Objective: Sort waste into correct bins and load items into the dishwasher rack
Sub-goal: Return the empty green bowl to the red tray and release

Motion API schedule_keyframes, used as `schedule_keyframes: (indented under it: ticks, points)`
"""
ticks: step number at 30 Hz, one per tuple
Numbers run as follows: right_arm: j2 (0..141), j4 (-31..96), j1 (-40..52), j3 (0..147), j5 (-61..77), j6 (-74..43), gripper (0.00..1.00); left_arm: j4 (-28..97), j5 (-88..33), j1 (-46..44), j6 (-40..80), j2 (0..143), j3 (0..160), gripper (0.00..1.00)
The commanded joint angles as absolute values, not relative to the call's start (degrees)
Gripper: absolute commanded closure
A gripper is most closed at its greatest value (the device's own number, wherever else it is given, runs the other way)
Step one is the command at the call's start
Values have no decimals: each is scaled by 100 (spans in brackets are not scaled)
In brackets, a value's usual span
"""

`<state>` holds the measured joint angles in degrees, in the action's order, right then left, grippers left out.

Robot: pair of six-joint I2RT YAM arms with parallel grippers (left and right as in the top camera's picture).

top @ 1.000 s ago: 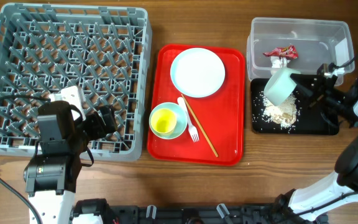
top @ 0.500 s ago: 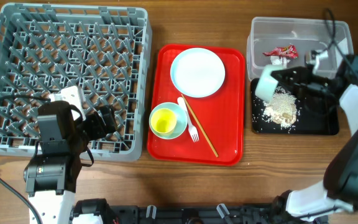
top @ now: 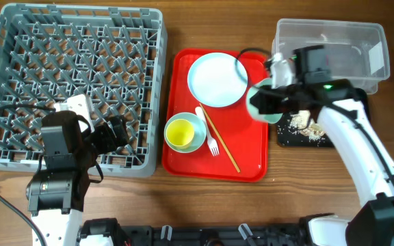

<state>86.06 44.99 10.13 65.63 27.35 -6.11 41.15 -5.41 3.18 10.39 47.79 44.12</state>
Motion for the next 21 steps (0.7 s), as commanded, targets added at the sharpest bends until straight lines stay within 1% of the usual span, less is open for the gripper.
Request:
schedule_keyframes:
  ticks: [1,4,8,13,16,17,20,21]
  points:
    - [8578,4757,1568,6600,2056,-471,96,4101,-572,338,1092,4770,4523,0]
    - [8731,4847,2023,6471,1649,-469,96,4101,-572,338,1092,4770,4523,0]
    - [9120,4674,2484,6316,1616,-552,96,4101,-572,338,1094,4807,4523,0]
    - [9701,4600,2620,6316,1461,-812,96,4125,-572,338,1092,4818,4523,0]
    - [9806,4589,2620,6316,1479,-812,95,4123,-572,338,1092,4818,4523,0]
    - [9804,4563,2620,6316,1498,-812,91,4121,-572,338,1092,4818,4523,0]
    - [9804,4571,2617,6316,1507,-926,87,4121,-572,338,1092,4818,4523,0]
    - [9802,4567,2620,6316,1566,-930,84,4121,-572,338,1092,4818,4523,0]
